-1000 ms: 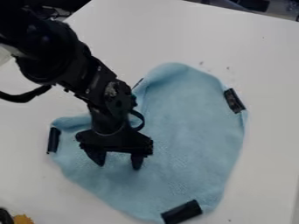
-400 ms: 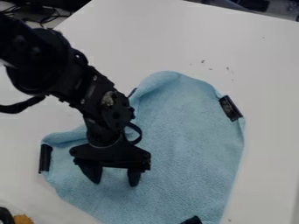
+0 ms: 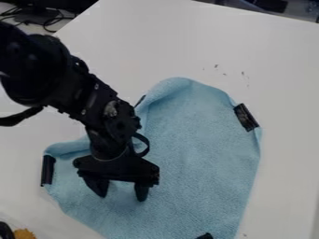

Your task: Grabs the cloth

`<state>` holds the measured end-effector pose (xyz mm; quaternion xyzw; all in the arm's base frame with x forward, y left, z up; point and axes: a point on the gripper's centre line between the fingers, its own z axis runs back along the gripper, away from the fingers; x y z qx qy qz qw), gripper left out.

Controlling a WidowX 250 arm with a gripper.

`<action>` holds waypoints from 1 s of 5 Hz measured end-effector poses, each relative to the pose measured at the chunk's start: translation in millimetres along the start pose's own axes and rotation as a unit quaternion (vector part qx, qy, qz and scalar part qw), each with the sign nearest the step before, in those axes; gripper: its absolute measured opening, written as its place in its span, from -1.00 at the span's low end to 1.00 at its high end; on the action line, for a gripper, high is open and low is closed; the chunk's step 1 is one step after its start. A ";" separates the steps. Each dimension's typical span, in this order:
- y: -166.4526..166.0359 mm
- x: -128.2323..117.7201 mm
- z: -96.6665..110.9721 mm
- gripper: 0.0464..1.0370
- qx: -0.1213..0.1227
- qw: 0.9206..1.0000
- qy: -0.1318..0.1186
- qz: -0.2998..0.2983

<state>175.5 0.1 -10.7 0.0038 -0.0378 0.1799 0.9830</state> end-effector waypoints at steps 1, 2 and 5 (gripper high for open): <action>1.3 0.2 -0.4 0.93 -0.005 1.000 0.001 0.002; 5.2 -10.2 1.0 0.93 -0.004 1.000 0.002 0.009; 13.8 -32.6 4.4 0.93 0.016 0.998 0.039 0.043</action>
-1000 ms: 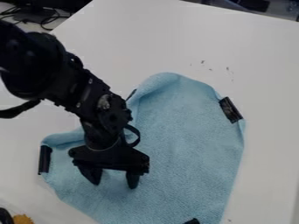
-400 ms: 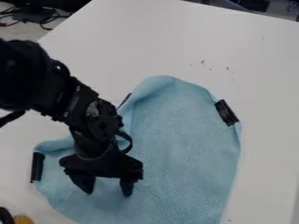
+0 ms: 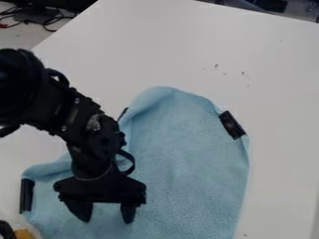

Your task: Grabs the cloth

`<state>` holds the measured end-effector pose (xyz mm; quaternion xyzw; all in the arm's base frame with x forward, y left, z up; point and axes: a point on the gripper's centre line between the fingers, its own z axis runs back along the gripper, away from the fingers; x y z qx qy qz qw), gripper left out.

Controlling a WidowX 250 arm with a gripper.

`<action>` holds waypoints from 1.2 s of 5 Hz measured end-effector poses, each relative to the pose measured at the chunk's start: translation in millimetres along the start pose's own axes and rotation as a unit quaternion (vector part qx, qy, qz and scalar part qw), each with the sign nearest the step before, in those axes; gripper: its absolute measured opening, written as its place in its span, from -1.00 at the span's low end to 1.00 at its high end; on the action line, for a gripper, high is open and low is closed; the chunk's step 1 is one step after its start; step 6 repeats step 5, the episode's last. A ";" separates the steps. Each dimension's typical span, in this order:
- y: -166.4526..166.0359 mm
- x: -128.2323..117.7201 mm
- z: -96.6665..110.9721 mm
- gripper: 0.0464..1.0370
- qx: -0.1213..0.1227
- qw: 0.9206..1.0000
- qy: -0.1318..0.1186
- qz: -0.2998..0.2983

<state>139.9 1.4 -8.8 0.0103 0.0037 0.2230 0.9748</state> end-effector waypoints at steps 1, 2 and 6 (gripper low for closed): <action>1.4 3.0 1.8 0.93 0.027 1.000 -0.012 0.002; 8.0 18.5 11.8 0.93 0.066 0.997 0.007 -0.049; 1.4 68.6 44.4 0.92 0.042 0.992 -0.046 -0.111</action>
